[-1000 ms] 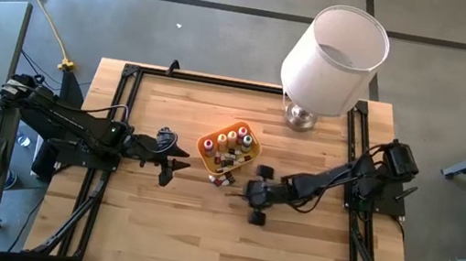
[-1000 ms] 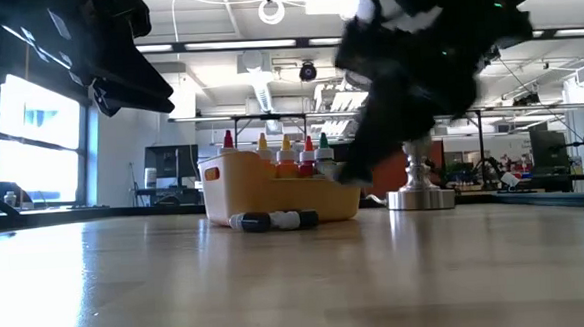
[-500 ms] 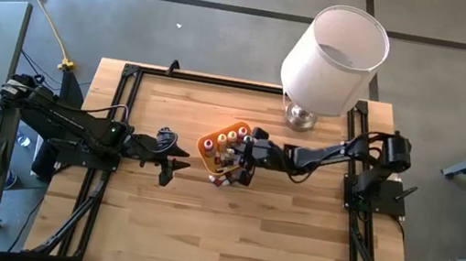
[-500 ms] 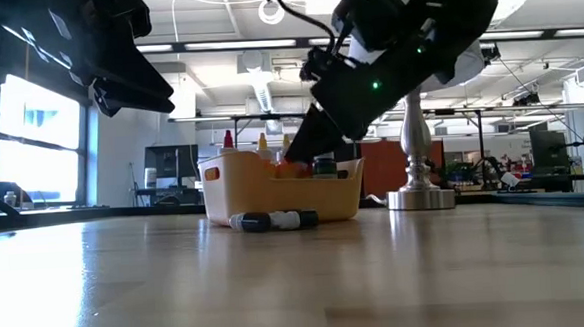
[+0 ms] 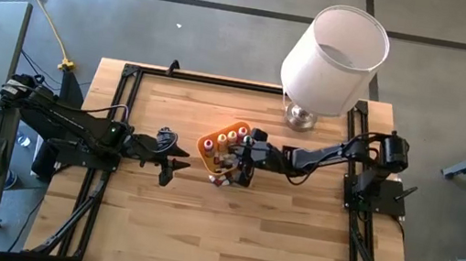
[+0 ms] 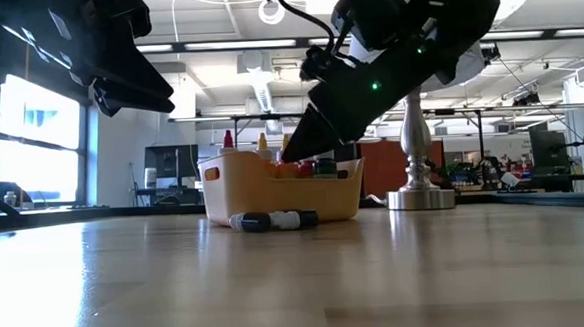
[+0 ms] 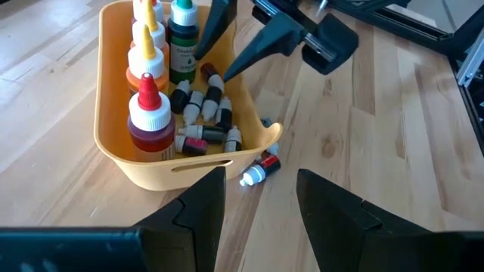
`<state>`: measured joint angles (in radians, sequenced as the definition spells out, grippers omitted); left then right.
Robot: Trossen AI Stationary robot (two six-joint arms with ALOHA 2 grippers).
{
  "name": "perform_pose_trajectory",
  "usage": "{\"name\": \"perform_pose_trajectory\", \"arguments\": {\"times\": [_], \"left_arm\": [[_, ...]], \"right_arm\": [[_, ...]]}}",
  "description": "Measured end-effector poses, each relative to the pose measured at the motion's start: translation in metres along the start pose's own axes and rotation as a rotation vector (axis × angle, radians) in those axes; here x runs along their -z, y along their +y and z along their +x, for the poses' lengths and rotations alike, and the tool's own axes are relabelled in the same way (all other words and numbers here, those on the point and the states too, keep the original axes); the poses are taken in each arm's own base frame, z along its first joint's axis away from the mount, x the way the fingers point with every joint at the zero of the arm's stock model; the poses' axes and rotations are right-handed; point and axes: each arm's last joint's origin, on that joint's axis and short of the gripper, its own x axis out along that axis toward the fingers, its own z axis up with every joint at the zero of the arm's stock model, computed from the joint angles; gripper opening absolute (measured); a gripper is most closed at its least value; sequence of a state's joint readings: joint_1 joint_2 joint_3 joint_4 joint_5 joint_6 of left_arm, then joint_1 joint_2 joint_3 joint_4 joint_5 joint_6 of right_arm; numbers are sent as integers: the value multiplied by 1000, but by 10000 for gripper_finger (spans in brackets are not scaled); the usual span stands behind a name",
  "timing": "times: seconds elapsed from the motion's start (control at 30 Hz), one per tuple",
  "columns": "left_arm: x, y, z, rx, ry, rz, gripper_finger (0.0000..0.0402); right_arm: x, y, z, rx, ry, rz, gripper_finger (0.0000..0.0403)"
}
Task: Pick & Place food coloring
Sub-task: Put the small green food coloring bottle into the yellow bin
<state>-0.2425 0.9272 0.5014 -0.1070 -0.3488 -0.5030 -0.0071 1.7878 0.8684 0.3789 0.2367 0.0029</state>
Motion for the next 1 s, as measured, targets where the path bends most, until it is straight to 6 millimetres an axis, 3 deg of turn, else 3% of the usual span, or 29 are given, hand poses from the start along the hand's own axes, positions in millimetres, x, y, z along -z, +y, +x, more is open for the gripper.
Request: {"name": "perform_pose_trajectory", "arguments": {"times": [0.23, 0.47, 0.8, 1.0], "left_arm": [[0, 0, 0, 1, 0, 0, 161], [0, 0, 0, 0, 0, 0, 161], [0, 0, 0, 0, 0, 0, 161], [0, 0, 0, 0, 0, 0, 161]], "right_arm": [[-1, 12, -2, -134, -10, 22, 149], [-14, 19, -5, -218, -140, 21, 149], [-15, 19, -5, -221, -150, 28, 149], [-15, 20, -5, -236, -136, 119, 149]]}}
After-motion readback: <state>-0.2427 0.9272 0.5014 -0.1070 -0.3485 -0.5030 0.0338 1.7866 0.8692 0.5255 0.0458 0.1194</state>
